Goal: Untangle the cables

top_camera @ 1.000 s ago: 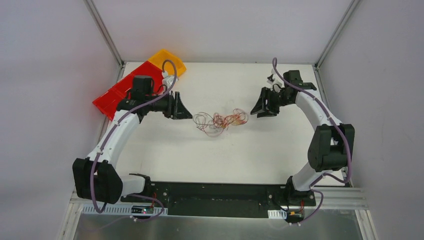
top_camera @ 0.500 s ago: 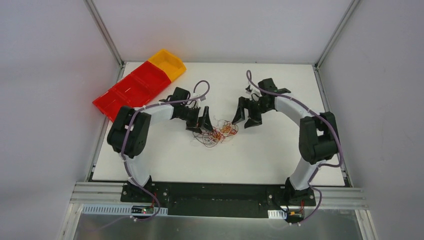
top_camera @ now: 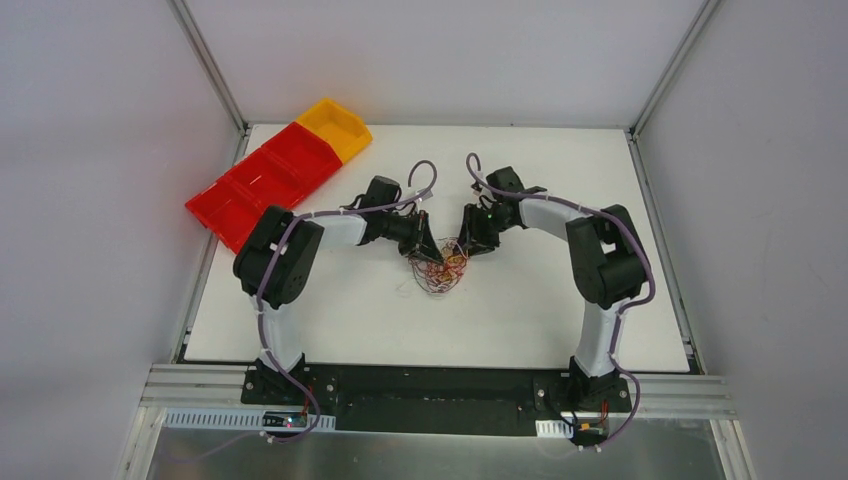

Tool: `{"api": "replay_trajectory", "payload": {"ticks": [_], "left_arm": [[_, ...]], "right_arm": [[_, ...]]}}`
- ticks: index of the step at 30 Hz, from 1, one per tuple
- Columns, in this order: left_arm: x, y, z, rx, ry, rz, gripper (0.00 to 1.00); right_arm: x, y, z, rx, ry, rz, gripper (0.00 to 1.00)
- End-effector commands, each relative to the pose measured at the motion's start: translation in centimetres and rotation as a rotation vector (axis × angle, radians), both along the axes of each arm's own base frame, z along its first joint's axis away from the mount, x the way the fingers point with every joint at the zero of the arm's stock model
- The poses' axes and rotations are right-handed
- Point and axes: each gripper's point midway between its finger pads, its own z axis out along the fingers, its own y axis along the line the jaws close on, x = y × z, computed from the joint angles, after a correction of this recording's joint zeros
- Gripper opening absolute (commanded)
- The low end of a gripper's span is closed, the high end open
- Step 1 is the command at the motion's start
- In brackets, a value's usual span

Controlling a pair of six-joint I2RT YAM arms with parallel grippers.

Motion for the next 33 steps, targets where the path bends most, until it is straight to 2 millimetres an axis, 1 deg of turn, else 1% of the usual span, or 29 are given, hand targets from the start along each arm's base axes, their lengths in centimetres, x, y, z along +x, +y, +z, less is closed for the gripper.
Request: {"api": "replay_trajectory", "payload": {"ticks": [1,4,7,9,10,12,15,18,19,23,26,27,28,30,33], "left_arm": [[0.1,-1.8,11.3,-0.267,-0.101,-0.046,0.0],[-0.8,-1.6,19.3,-0.382,-0.204,-0.056,0.0],[-2.0,-0.8,25.7,-0.451,-0.326,-0.072,0.0],[-2.2,0.0,28.8,-0.481,-0.381,-0.069,0.0],[-2.0,0.5,30.3,-0.497,-0.399,-0.058,0.0],[-1.4,1.6,33.5,-0.537,-0.447,-0.035,0.0],[-0.3,3.3,38.0,-0.563,-0.567,-0.013,0.0],[0.5,4.9,42.6,-0.594,-0.673,0.019,0.0],[0.5,5.3,44.0,-0.605,-0.704,0.025,0.0],[0.0,6.6,48.2,-0.636,-0.821,0.039,0.0],[-0.2,8.0,51.2,-0.656,-0.909,0.079,0.0],[-0.2,8.6,52.2,-0.662,-0.937,0.098,0.0],[-0.1,9.2,53.0,-0.665,-0.966,0.115,0.0],[0.1,10.6,54.8,-0.671,-1.017,0.166,0.0],[0.1,12.6,57.1,-0.673,-1.093,0.223,0.0]], "right_arm": [[0.9,-2.8,0.9,-0.141,-0.132,-0.004,0.35],[1.1,-5.7,0.8,-0.255,-0.192,0.003,0.3],[1.1,-8.2,0.7,-0.321,-0.215,0.014,0.24],[1.2,-9.6,0.9,-0.342,-0.213,0.012,0.18],[1.2,-10.2,1.0,-0.349,-0.211,0.013,0.14],[1.1,-11.4,1.2,-0.365,-0.209,0.021,0.0],[1.2,-13.7,1.4,-0.4,-0.201,0.008,0.0],[1.3,-16.5,1.3,-0.457,-0.191,-0.01,0.0],[1.4,-17.7,1.2,-0.48,-0.19,-0.02,0.0],[1.4,-21.9,0.4,-0.575,-0.181,-0.034,0.0],[1.3,-24.5,0.0,-0.611,-0.156,-0.058,0.0],[1.3,-25.2,-0.1,-0.617,-0.146,-0.068,0.0],[1.3,-25.5,-0.1,-0.624,-0.144,-0.065,0.0],[1.2,-26.8,-0.2,-0.639,-0.132,-0.078,0.0],[1.2,-28.2,-0.4,-0.666,-0.125,-0.078,0.01]]}}
